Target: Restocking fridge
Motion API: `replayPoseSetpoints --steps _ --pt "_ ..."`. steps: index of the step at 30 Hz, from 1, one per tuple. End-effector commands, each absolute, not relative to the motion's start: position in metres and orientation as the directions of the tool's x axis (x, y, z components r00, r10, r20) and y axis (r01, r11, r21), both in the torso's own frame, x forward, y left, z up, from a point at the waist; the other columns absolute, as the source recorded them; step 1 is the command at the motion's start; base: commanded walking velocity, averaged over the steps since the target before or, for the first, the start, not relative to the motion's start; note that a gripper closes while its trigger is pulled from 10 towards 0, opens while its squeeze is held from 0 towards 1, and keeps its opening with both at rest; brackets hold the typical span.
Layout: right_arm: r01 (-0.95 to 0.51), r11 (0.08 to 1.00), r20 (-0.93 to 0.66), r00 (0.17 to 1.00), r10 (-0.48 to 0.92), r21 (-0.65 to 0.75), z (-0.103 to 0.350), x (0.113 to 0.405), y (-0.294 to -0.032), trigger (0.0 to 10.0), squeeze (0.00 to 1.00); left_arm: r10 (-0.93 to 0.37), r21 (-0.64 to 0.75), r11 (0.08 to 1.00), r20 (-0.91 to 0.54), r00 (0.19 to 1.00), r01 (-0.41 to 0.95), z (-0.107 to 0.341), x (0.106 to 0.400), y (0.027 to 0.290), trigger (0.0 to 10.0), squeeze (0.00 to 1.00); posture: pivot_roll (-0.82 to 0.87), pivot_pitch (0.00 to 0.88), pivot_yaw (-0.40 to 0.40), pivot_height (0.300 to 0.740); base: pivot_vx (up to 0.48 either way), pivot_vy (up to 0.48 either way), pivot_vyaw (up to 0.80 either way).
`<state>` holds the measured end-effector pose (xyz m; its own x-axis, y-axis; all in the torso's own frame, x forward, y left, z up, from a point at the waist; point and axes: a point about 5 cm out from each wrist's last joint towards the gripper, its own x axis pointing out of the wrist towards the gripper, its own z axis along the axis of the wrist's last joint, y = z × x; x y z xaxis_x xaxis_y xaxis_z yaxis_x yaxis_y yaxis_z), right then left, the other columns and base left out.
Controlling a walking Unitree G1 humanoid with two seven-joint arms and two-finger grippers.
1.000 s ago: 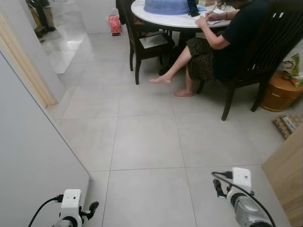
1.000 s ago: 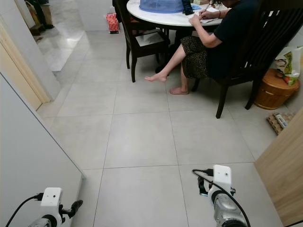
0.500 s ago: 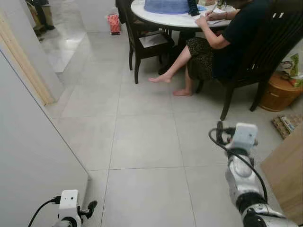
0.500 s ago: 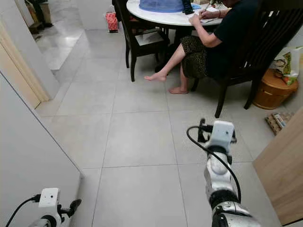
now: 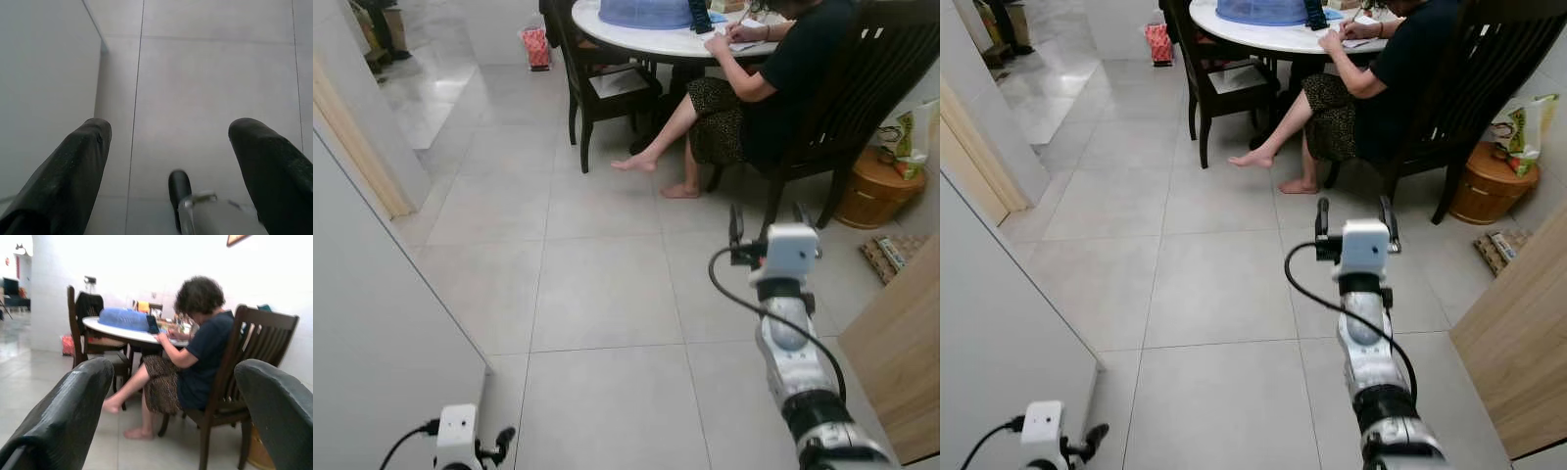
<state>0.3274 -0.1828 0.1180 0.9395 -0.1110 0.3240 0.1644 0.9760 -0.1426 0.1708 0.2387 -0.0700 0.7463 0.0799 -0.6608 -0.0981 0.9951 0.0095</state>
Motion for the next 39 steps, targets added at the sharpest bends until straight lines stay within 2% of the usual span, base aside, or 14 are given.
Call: replayPoseSetpoints --steps 1,6,11,16,20,22,25,26,27,31,34,39 --pt "0.168 0.975 0.339 0.934 -0.110 -0.148 0.122 0.322 -0.181 10.0 0.00 0.082 0.021 0.995 -0.700 0.710 -0.095 -0.079 0.153 0.237 10.0 0.00 -0.20 0.000 0.023 0.740 0.000 0.000 0.00" --pt "0.139 0.976 0.303 0.949 -0.083 -0.166 0.111 0.306 -0.174 10.0 0.00 0.093 0.024 0.993 -0.739 0.668 -0.112 -0.087 0.130 0.236 10.0 0.00 -0.20 0.000 0.009 0.740 0.000 0.000 0.00" --pt "0.111 0.965 0.237 0.970 -0.053 -0.238 0.095 0.272 -0.173 10.0 0.00 0.116 0.035 0.990 -0.769 0.628 -0.140 -0.094 0.105 0.238 10.0 0.00 -0.22 0.000 -0.009 0.740 0.000 0.000 0.00" --pt "0.170 0.950 0.081 0.985 -0.154 -0.262 0.060 0.230 -0.200 10.0 0.00 0.132 0.053 0.988 -0.783 0.608 -0.146 -0.096 0.092 0.242 10.0 0.00 -0.23 0.000 -0.014 0.740 0.000 0.000 0.00" --pt "0.246 0.957 -0.085 0.962 -0.261 -0.154 0.026 0.210 -0.215 10.0 0.00 0.146 0.060 0.985 -0.783 0.605 -0.161 -0.096 0.090 0.244 10.0 0.00 -0.23 0.000 -0.012 0.740 0.000 0.000 0.00" --pt "0.264 0.954 -0.301 0.907 -0.296 -0.141 -0.016 0.191 -0.223 10.0 0.00 0.146 0.062 0.986 -0.780 0.609 -0.157 -0.095 0.090 0.245 10.0 0.00 -0.23 0.000 -0.007 0.740 0.000 0.000 0.00" --pt "0.272 0.947 -0.504 0.802 -0.321 -0.170 -0.050 0.169 -0.231 10.0 0.00 0.141 0.065 0.987 -0.781 0.608 -0.146 -0.095 0.092 0.244 10.0 0.00 -0.24 0.000 0.000 0.740 0.000 0.000 0.00" --pt "0.276 0.947 -0.584 0.746 -0.319 -0.164 -0.063 0.158 -0.232 10.0 0.00 0.138 0.063 0.988 -0.781 0.609 -0.144 -0.095 0.093 0.244 10.0 0.00 -0.24 0.000 0.009 0.740 0.000 0.000 0.00" --pt "0.272 0.948 -0.698 0.647 -0.306 -0.162 -0.080 0.138 -0.232 10.0 0.00 0.128 0.058 0.989 -0.779 0.614 -0.134 -0.094 0.095 0.244 10.0 0.00 -0.24 0.000 0.014 0.740 0.000 0.000 0.00" --pt "0.204 0.971 -0.870 0.446 -0.208 -0.127 -0.106 0.095 -0.219 10.0 0.00 0.108 0.056 0.993 -0.779 0.618 -0.103 -0.093 0.099 0.245 10.0 0.00 -0.24 0.000 0.024 0.740 0.000 0.000 0.00" --pt "0.192 0.977 -0.903 0.398 -0.162 -0.091 -0.111 0.083 -0.212 10.0 0.00 0.101 0.059 0.994 -0.781 0.616 -0.088 -0.093 0.100 0.246 10.0 0.00 -0.23 0.000 0.026 0.740 0.000 0.000 0.00" --pt "0.193 0.981 -0.910 0.400 -0.108 -0.032 -0.113 0.093 -0.200 10.0 0.00 0.094 0.071 0.996 -0.789 0.608 -0.061 -0.091 0.105 0.251 10.0 0.00 -0.24 0.000 0.020 0.740 0.000 0.000 0.00"
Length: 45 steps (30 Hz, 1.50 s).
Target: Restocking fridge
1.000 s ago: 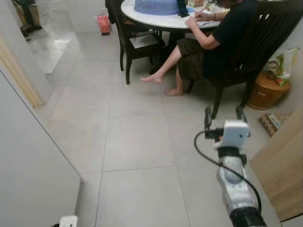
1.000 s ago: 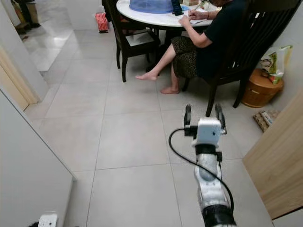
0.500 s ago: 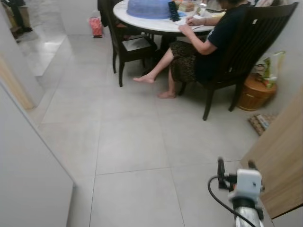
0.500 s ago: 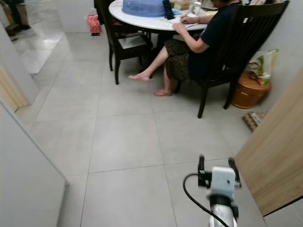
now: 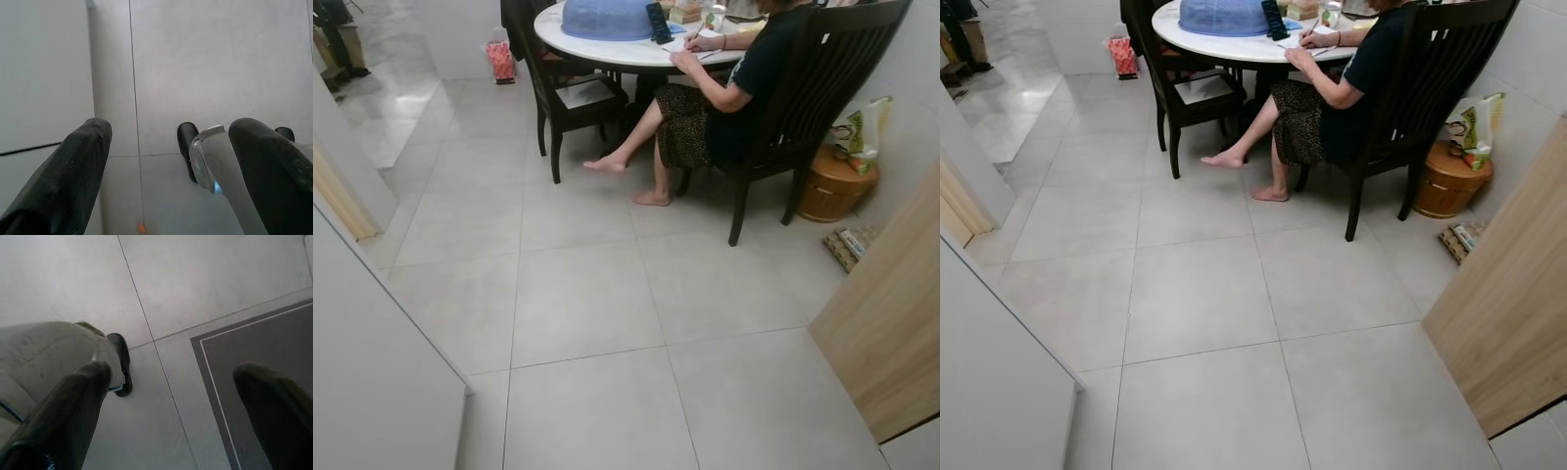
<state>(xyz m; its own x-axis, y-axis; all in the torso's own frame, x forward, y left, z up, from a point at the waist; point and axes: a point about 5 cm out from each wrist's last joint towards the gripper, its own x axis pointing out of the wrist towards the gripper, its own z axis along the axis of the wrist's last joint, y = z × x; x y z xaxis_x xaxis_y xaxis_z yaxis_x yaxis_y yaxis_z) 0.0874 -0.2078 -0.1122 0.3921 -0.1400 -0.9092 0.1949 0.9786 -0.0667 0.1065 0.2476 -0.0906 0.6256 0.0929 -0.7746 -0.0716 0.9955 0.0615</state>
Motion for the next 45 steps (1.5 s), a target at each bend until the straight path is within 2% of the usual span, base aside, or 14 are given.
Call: replayPoseSetpoints --steps 1,7,9,14,16,22,29,36,45 --pt "0.184 0.983 -0.913 0.396 -0.100 -0.028 -0.113 0.094 -0.198 10.0 0.00 0.093 0.074 0.996 -0.790 0.605 -0.055 -0.091 0.106 0.252 10.0 0.00 -0.24 0.000 0.019 0.740 0.000 0.000 0.00" --pt "0.114 0.993 -0.890 0.454 -0.041 0.012 -0.107 0.125 -0.183 10.0 0.00 0.101 0.078 0.995 -0.801 0.590 -0.065 -0.089 0.117 0.254 10.0 0.00 -0.24 0.000 0.010 0.740 0.000 0.000 0.00" --pt "0.108 0.994 -0.889 0.455 -0.038 0.013 -0.106 0.126 -0.183 10.0 0.00 0.099 0.078 0.995 -0.801 0.590 -0.061 -0.089 0.117 0.254 10.0 0.00 -0.24 0.000 0.010 0.740 0.000 0.000 0.00" --pt "0.068 0.997 -0.870 0.493 0.000 0.039 -0.101 0.147 -0.168 10.0 0.00 0.109 0.117 0.993 -0.839 0.533 -0.020 -0.089 0.127 0.254 10.0 0.00 -0.21 0.000 -0.002 0.740 0.000 0.000 0.00" --pt "0.051 0.998 -0.864 0.503 0.013 0.044 -0.097 0.159 -0.155 10.0 0.00 0.132 0.146 0.989 -0.853 0.504 -0.013 -0.088 0.133 0.255 10.0 0.00 -0.20 0.000 -0.006 0.740 0.000 0.000 0.00" --pt "0.019 0.998 -0.858 0.512 0.037 0.054 -0.090 0.178 -0.133 10.0 0.00 0.148 0.152 0.988 -0.867 0.475 -0.031 -0.085 0.149 0.252 10.0 0.00 -0.18 0.000 -0.007 0.740 0.000 0.000 0.00" --pt "0.012 0.999 -0.856 0.517 0.035 0.047 -0.084 0.192 -0.149 10.0 0.00 0.146 0.139 0.989 -0.858 0.493 -0.052 -0.081 0.163 0.250 10.0 0.00 -0.17 0.000 -0.001 0.740 0.000 0.000 0.00" --pt "0.029 0.998 -0.844 0.536 0.032 0.057 -0.079 0.202 -0.151 10.0 0.00 0.133 0.128 0.991 -0.845 0.518 -0.045 -0.076 0.175 0.246 10.0 0.00 -0.14 0.000 0.004 0.740 0.000 0.000 0.00" --pt "0.012 0.999 -0.870 0.492 0.040 0.052 -0.082 0.196 -0.152 10.0 0.00 0.098 0.118 0.993 -0.876 0.473 0.013 -0.078 0.173 0.246 10.0 0.00 -0.15 0.000 -0.003 0.740 0.000 0.000 0.00"
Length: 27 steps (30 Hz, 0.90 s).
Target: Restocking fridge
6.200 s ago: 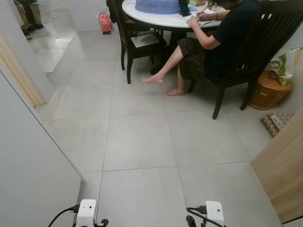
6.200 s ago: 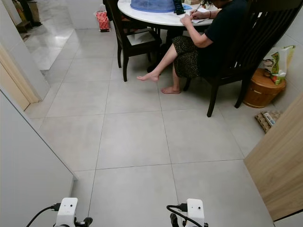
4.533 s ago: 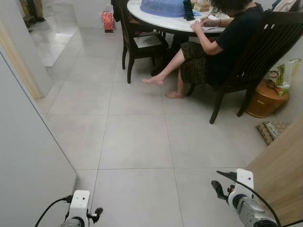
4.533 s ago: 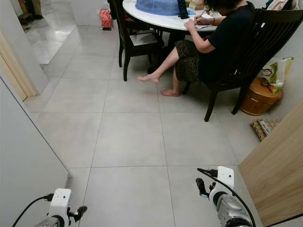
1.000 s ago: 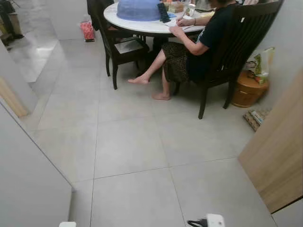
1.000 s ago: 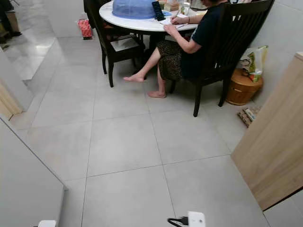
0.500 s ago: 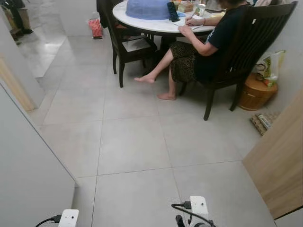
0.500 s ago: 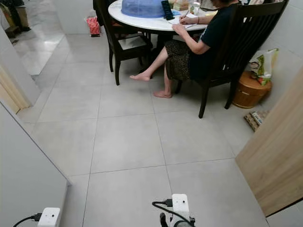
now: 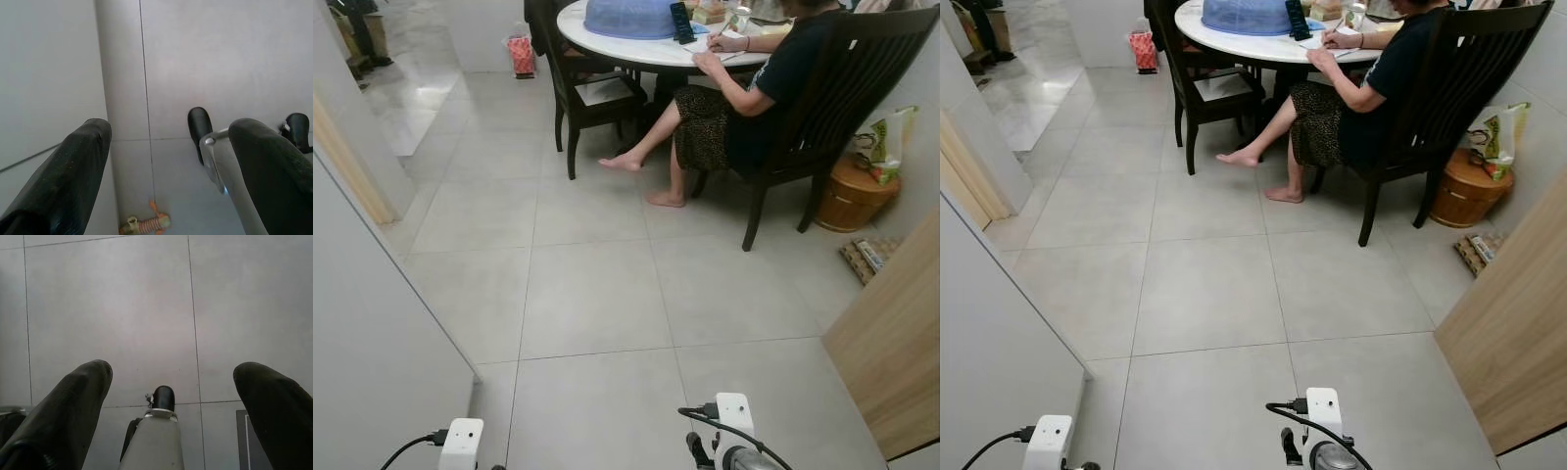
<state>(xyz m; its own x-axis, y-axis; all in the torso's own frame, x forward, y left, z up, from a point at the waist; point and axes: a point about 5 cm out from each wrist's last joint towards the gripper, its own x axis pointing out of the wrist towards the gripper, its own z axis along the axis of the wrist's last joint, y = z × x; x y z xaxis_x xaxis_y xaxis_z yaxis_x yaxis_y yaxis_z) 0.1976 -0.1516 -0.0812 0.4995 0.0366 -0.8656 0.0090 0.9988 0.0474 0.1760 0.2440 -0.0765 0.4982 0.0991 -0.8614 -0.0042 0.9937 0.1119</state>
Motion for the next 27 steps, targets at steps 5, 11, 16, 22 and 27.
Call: replayPoseSetpoints --steps 5,11,16,22,27 --pt "-0.013 0.999 -0.903 0.427 0.041 0.040 -0.090 0.180 -0.153 10.0 0.00 0.101 0.110 0.994 -0.884 0.456 -0.008 -0.078 0.175 0.244 10.0 0.00 -0.14 0.000 -0.023 0.740 0.000 0.000 0.00" --pt "0.026 0.999 -0.939 0.343 0.021 0.032 -0.101 0.153 -0.159 10.0 0.00 0.099 0.108 0.994 -0.915 0.392 0.002 -0.078 0.176 0.241 10.0 0.00 -0.12 0.000 -0.046 0.740 0.000 0.000 0.00" --pt "0.043 0.999 -0.953 0.304 0.009 0.023 -0.106 0.136 -0.165 10.0 0.00 0.093 0.100 0.995 -0.927 0.364 0.001 -0.079 0.176 0.239 10.0 0.00 -0.11 0.000 -0.055 0.740 0.000 0.000 0.00" --pt "0.061 0.998 -0.951 0.308 0.007 0.027 -0.102 0.148 -0.165 10.0 0.00 0.086 0.090 0.996 -0.931 0.354 -0.006 -0.078 0.177 0.238 10.0 0.00 -0.09 0.000 -0.063 0.740 0.000 0.000 0.00" --pt "0.052 0.998 -0.942 0.333 0.026 0.046 -0.099 0.156 -0.163 10.0 0.00 0.075 0.078 0.997 -0.931 0.357 -0.005 -0.078 0.178 0.237 10.0 0.00 -0.08 0.000 -0.058 0.740 0.000 0.000 0.00"
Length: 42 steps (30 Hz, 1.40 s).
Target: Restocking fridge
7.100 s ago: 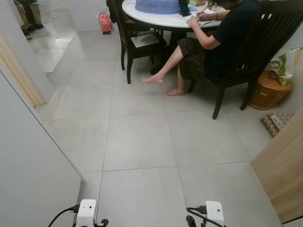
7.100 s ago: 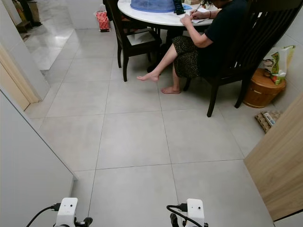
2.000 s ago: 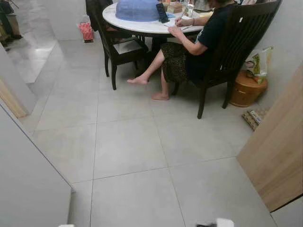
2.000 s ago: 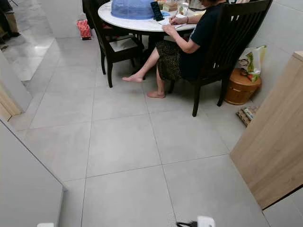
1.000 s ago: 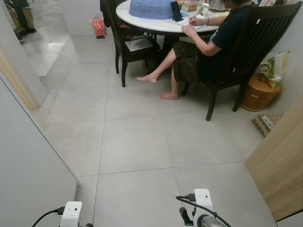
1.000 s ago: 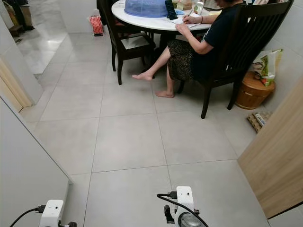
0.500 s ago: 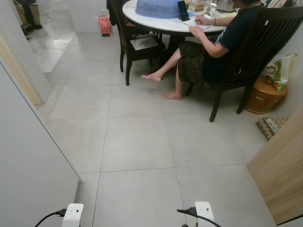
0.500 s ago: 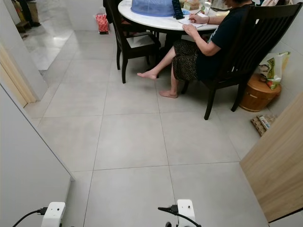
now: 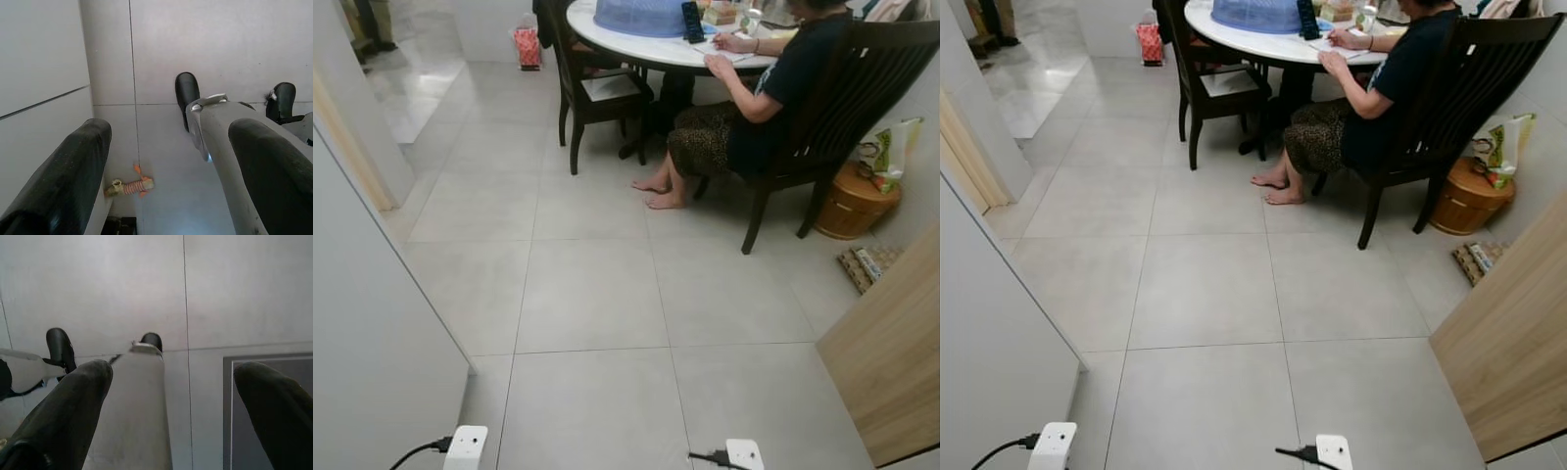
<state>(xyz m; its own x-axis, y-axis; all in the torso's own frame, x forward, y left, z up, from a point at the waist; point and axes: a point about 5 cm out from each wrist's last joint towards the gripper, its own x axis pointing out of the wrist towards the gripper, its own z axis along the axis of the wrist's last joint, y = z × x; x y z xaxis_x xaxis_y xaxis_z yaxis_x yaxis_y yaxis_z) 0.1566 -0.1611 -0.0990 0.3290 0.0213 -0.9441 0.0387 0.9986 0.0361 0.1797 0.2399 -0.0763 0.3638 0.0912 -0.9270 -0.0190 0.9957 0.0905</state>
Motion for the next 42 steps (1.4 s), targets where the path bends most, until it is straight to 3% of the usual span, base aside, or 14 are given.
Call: replayPoseSetpoints --steps 1,6,15,21,42 --pt "0.055 0.997 -0.936 0.349 0.032 0.054 -0.098 0.158 -0.164 10.0 0.00 0.066 0.074 0.997 -0.927 0.370 0.007 -0.077 0.180 0.236 10.0 0.00 -0.08 0.000 -0.058 0.740 0.000 0.000 0.00" --pt "0.051 0.996 -0.920 0.389 0.046 0.072 -0.094 0.168 -0.163 10.0 0.00 0.038 0.046 0.999 -0.910 0.414 0.008 -0.076 0.183 0.234 10.0 0.00 -0.08 0.000 -0.052 0.740 0.000 0.000 0.00" --pt "0.047 0.995 -0.902 0.428 0.058 0.086 -0.088 0.181 -0.165 10.0 0.00 0.041 0.071 0.996 -0.907 0.419 0.055 -0.074 0.186 0.236 10.0 0.00 -0.08 0.000 -0.046 0.740 0.000 0.000 0.00" --pt "-0.040 0.998 -0.900 0.430 0.069 0.057 -0.085 0.185 -0.170 10.0 0.00 0.043 0.077 0.995 -0.905 0.423 0.064 -0.074 0.186 0.237 10.0 0.00 -0.07 0.000 -0.050 0.740 0.000 0.000 0.00" --pt "-0.104 0.992 -0.906 0.410 0.106 0.069 -0.087 0.180 -0.167 10.0 0.00 0.038 0.084 0.993 -0.900 0.433 0.087 -0.074 0.185 0.238 10.0 0.00 -0.08 0.000 -0.032 0.740 0.000 0.000 0.80"
